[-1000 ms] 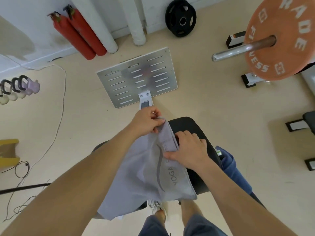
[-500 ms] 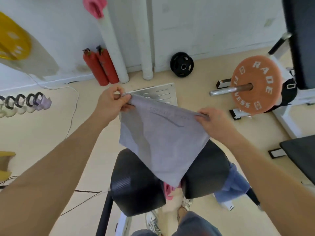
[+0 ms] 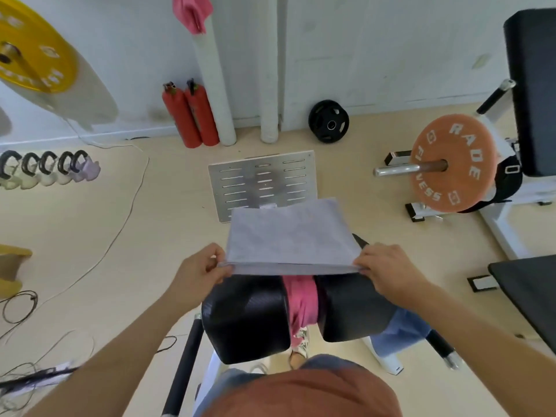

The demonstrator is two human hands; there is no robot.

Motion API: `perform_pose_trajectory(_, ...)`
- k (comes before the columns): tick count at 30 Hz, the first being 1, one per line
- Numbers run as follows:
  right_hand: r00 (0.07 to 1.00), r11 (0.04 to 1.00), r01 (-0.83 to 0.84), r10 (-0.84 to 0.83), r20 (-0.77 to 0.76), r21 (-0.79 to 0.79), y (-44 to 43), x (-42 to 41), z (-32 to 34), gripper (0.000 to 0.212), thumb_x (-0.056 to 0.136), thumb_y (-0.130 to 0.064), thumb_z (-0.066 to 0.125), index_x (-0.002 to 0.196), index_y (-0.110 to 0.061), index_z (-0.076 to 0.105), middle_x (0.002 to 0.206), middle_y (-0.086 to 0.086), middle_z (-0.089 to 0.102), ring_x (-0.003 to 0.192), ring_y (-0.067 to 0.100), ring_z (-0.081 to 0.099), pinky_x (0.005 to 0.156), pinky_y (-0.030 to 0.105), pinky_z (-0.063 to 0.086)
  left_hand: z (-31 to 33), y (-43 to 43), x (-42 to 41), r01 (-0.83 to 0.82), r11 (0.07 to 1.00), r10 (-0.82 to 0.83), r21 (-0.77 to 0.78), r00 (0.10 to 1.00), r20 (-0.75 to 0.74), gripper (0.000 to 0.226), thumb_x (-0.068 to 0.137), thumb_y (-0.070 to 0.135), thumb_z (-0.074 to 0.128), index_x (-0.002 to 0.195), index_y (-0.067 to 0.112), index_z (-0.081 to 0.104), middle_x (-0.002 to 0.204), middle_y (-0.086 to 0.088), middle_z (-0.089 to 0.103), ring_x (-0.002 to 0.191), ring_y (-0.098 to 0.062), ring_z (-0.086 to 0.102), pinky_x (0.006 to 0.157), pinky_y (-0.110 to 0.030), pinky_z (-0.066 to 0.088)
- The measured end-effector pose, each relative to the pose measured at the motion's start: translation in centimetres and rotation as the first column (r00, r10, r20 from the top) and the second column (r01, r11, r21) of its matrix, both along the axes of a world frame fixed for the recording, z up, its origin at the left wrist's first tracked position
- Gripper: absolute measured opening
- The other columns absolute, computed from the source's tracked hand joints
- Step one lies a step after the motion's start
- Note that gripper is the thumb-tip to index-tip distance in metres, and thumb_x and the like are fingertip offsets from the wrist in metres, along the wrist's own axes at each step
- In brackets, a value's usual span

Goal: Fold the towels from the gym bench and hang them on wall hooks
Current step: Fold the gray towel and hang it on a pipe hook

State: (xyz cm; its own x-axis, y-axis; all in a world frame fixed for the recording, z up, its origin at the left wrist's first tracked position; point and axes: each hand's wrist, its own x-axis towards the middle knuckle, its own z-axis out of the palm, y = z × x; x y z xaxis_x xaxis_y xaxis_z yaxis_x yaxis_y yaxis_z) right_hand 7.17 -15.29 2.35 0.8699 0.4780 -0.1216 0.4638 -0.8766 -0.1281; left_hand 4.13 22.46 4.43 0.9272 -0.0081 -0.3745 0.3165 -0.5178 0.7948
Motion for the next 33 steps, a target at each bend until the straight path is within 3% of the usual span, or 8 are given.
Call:
perform_pose_trajectory(4,0.985,0.982,-0.032,-0.001,-0.175,-0.185,-0.8,-4.2,-3.1,0.012,0.074,-0.023,0.075,0.074,-0.033,0.068,0.076,-0.011,0.061,0.071,0.013,0.057,0.055,0.028,0.041,-3.3,0.2,-5.0,0.082,0.993,-0.072,0.083,0.991,-0.116,0.022,0.087,0.014,0.061,0.074,0.022,0.045,0.069,-0.003,0.068,0.066,-0.018,0.063,0.066,-0.027,0.045)
perform_pose_trajectory(8,0.943,0.971,-0.094,0.016,-0.331,-0.218,-0.8,-5.3,-2.7,0.020,0.094,-0.022,0.051,0.101,-0.025,0.069,0.100,-0.007,0.062,0.100,0.014,0.046,0.079,0.029,0.046,-4.1,0.3,-7.3,0.109,0.991,-0.092,0.079,0.977,-0.190,0.020,0.090,0.012,0.058,0.075,0.016,0.045,0.055,-0.005,0.059,0.051,-0.012,0.055,0.057,-0.020,0.042)
perform_pose_trajectory(11,0.900,0.969,-0.090,-0.021,-0.436,-0.232,-0.6,-4.8,-1.9,0.018,0.090,-0.020,0.054,0.096,-0.017,0.071,0.096,-0.001,0.067,0.096,0.011,0.044,0.074,0.024,0.046,-4.2,0.4,-7.5,0.151,0.986,-0.129,0.068,0.959,-0.252,0.021,0.093,0.015,0.055,0.080,0.008,0.041,0.056,-0.003,0.047,0.042,-0.012,0.043,0.046,-0.022,0.037)
perform_pose_trajectory(14,0.745,0.977,-0.051,-0.100,-0.659,-0.206,-0.7,-3.6,-0.9,0.022,0.086,-0.018,0.061,0.106,-0.019,0.072,0.101,-0.008,0.066,0.093,0.008,0.051,0.067,0.010,0.038,-4.0,0.3,-7.3,0.153,0.988,-0.140,0.013,0.933,-0.331,0.023,0.097,0.018,0.050,0.080,0.010,0.036,0.062,-0.006,0.037,0.039,-0.012,0.029,0.038,-0.022,0.027)
perform_pose_trajectory(16,0.650,0.975,-0.019,-0.156,-0.743,-0.220,-0.7,-2.7,-0.4,0.023,0.081,-0.015,0.063,0.102,-0.017,0.072,0.097,-0.006,0.065,0.089,0.012,0.055,0.075,0.019,0.046,-4.0,0.0,-7.1,0.180,0.984,-0.169,-0.012,0.896,-0.410,0.024,0.098,0.022,0.046,0.081,0.010,0.034,0.065,-0.005,0.031,0.041,-0.011,0.024,0.038,-0.023,0.023)
perform_pose_trajectory(19,0.654,0.982,0.147,-0.184,-0.734,-0.115,-0.3,-1.5,-0.2,0.027,0.070,-0.017,0.054,0.085,0.003,0.064,0.086,0.022,0.058,0.071,0.030,0.049,0.072,0.040,0.049,-4.1,-0.2,-6.2,0.183,0.982,-0.179,-0.038,0.860,-0.479,0.025,0.100,0.025,0.042,0.082,0.011,0.031,0.065,-0.004,0.028,0.039,-0.010,0.022,0.037,-0.023,0.021)
perform_pose_trajectory(24,0.701,0.840,0.519,-0.314,-0.641,0.157,1.2,0.8,-0.7,0.014,0.083,-0.011,0.056,0.078,-0.012,0.069,0.079,0.002,0.065,0.074,0.014,0.055,0.070,0.024,0.044,-4.5,-0.2,-3.7,0.109,0.984,-0.058,0.144,0.945,-0.322,0.023,0.099,0.028,0.043,0.083,0.012,0.036,0.067,-0.003,0.041,0.052,-0.013,0.037,0.047,-0.023,0.034)
perform_pose_trajectory(33,0.822,0.895,0.437,-0.358,-0.444,0.088,4.2,4.4,-5.1,0.013,0.097,-0.013,0.040,0.102,-0.018,0.051,0.093,0.005,0.063,0.080,0.020,0.057,0.066,0.028,0.042,-6.8,-0.5,-0.7,-0.187,0.925,0.252,0.331,0.954,-0.165,0.013,0.094,0.022,0.050,0.088,0.012,0.045,0.071,-0.001,0.051,0.068,-0.022,0.045,0.059,-0.029,0.035)
